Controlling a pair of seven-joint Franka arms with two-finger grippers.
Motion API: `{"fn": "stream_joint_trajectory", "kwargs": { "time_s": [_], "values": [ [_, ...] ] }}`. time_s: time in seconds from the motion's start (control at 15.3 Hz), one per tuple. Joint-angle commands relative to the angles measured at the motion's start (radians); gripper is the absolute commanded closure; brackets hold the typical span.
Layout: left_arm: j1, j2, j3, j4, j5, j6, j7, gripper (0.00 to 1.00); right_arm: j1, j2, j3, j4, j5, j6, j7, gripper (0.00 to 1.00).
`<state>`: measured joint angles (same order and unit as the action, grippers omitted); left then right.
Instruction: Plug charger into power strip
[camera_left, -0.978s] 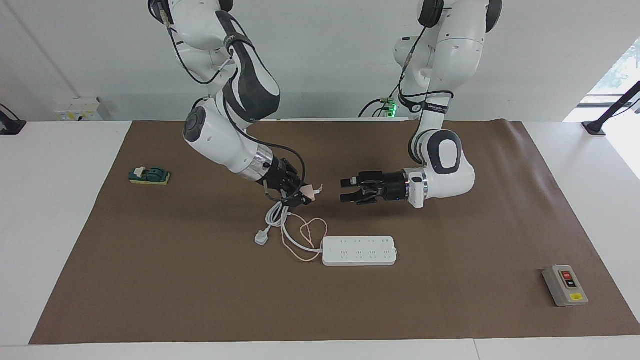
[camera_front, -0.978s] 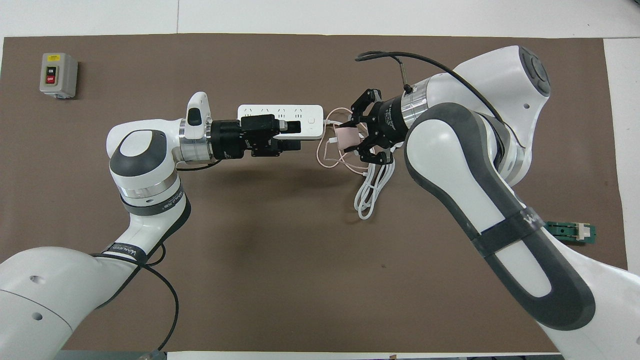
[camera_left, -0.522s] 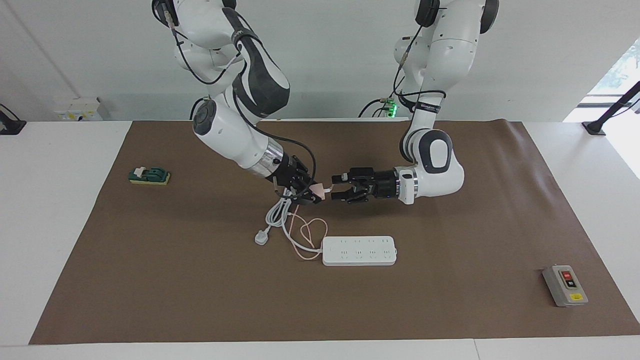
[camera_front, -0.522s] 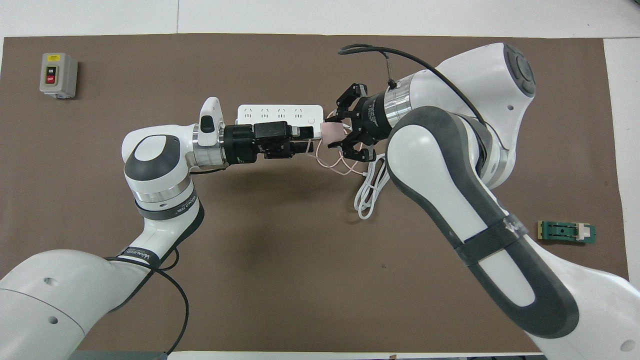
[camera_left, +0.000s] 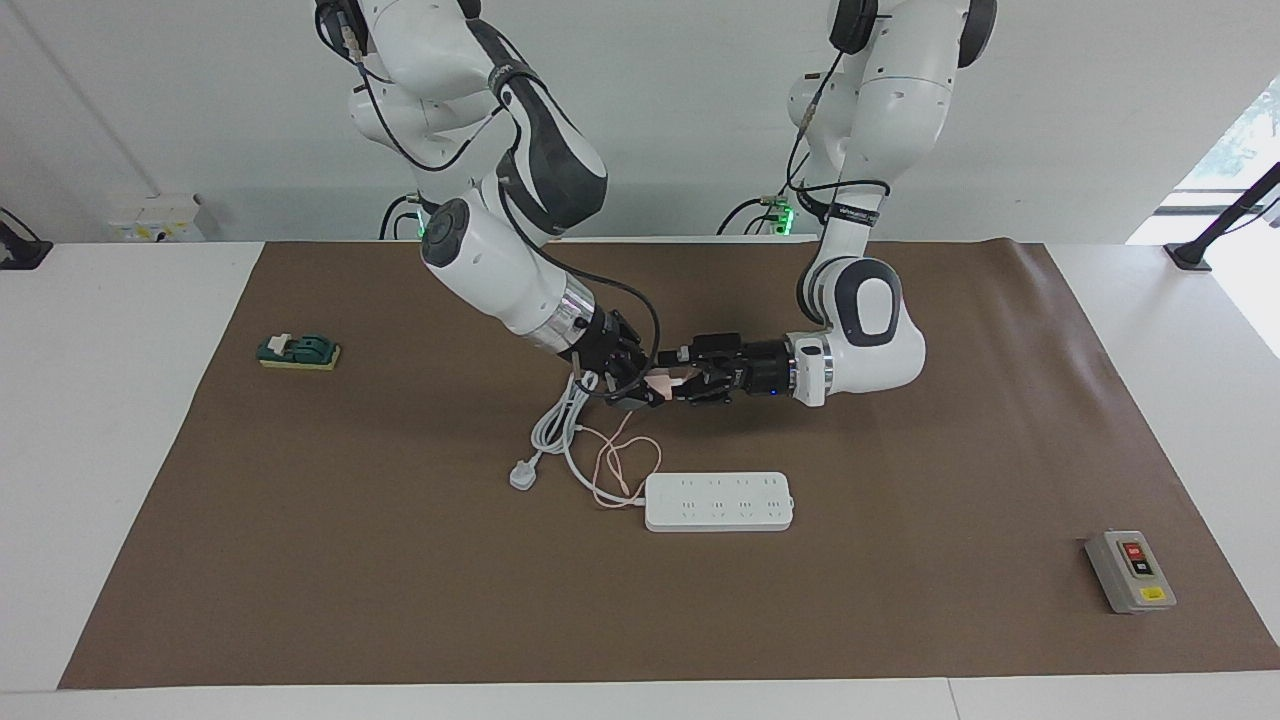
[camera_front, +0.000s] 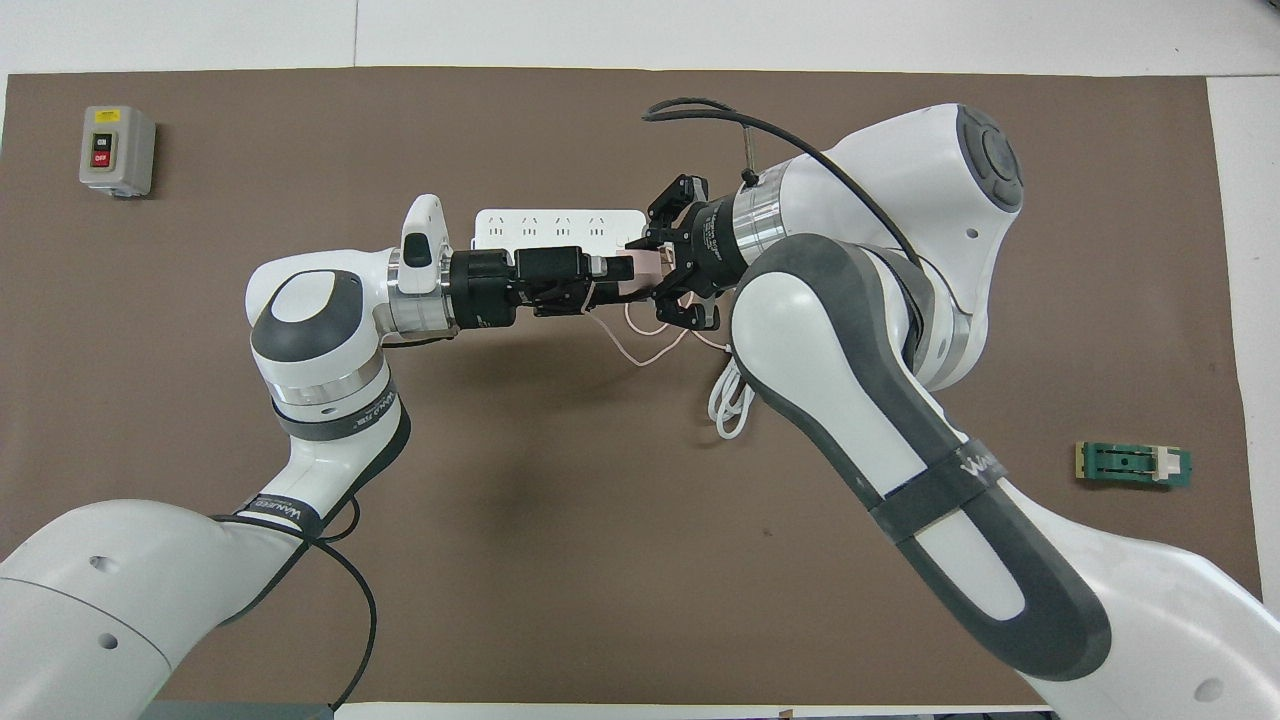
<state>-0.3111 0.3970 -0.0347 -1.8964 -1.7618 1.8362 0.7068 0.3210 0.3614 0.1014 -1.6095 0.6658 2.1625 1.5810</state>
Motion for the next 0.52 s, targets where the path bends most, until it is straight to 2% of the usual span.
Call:
{"fn": "stream_joint_trajectory", "kwargs": {
  "time_s": [0.0, 0.07, 0.39, 0.46],
  "values": [
    [-0.013, -0.006, 0.012, -0.007, -0.018, 0.011, 0.02, 0.4, 0.0, 0.011, 0.0, 0.022, 0.003, -0.006, 0.031, 0.9],
    [-0.013, -0.006, 0.012, -0.009, -0.018, 0.011, 0.02, 0.46, 0.0, 0.011, 0.0, 0.022, 0.001, -0.006, 0.031, 0.9],
    [-0.011, -0.006, 0.012, -0.007, -0.013, 0.011, 0.023, 0.95, 0.001, 0.011, 0.0, 0.02, 0.001, -0.004, 0.033, 0.9],
    [-0.011, -0.006, 0.012, -0.007, -0.012, 0.012, 0.023, 1.0, 0.001, 0.011, 0.0, 0.02, 0.001, -0.003, 0.034, 0.9]
  ]
}}
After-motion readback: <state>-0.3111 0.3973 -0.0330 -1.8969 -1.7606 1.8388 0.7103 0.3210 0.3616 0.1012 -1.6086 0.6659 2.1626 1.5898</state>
